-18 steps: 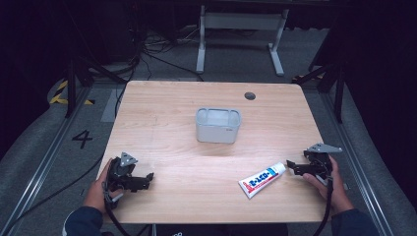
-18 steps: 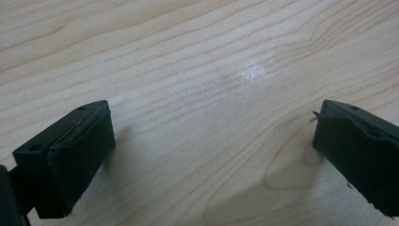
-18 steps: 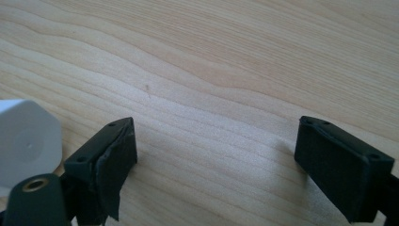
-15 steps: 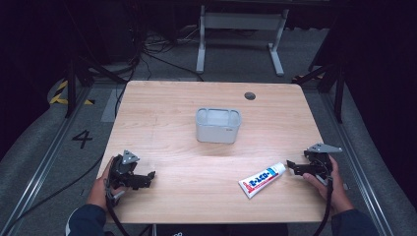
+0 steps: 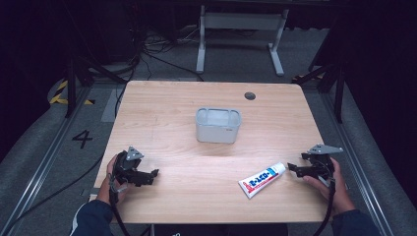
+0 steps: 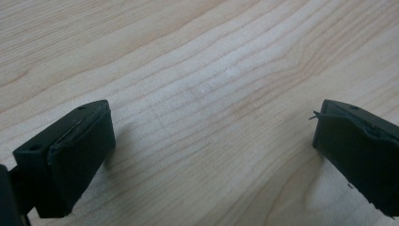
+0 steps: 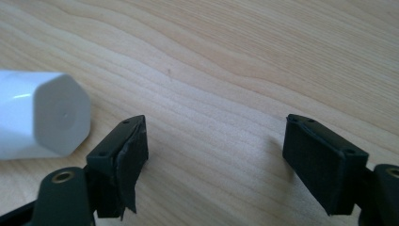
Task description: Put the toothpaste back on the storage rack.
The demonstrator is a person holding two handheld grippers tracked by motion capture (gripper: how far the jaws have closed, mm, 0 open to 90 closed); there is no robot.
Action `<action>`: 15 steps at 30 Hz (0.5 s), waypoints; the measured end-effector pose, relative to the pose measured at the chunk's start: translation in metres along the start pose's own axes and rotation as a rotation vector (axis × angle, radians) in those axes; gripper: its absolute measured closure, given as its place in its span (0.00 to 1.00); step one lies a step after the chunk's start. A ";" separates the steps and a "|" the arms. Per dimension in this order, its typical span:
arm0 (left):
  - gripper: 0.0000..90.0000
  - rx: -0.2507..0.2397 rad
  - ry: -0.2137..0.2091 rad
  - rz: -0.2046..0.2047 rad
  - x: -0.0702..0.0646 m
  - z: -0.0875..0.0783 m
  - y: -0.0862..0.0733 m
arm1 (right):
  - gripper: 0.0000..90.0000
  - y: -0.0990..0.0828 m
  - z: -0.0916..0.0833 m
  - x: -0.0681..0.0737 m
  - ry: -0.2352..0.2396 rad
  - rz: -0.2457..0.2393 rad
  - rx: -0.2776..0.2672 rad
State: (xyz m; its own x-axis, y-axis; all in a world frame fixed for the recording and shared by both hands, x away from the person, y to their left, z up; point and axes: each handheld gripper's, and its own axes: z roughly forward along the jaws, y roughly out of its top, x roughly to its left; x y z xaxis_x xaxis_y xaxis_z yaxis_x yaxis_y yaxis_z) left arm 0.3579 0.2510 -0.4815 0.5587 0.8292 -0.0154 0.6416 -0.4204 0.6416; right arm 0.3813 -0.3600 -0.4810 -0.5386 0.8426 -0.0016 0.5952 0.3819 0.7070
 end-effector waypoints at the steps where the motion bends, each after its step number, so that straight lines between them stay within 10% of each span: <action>1: 0.00 0.010 -0.011 0.028 0.002 -0.002 0.000 | 0.28 -0.001 -0.001 0.000 0.014 -0.008 -0.004; 15: 0.00 -0.017 -0.015 0.032 0.003 -0.005 -0.008 | 0.29 0.004 -0.017 0.021 0.119 -0.240 0.001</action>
State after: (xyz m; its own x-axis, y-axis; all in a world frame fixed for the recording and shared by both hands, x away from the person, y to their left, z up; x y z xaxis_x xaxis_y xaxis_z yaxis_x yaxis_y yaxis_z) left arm 0.3524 0.2589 -0.4827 0.5866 0.8098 -0.0066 0.6144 -0.4397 0.6551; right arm 0.3624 -0.3477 -0.4661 -0.7306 0.6774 -0.0860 0.4425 0.5656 0.6959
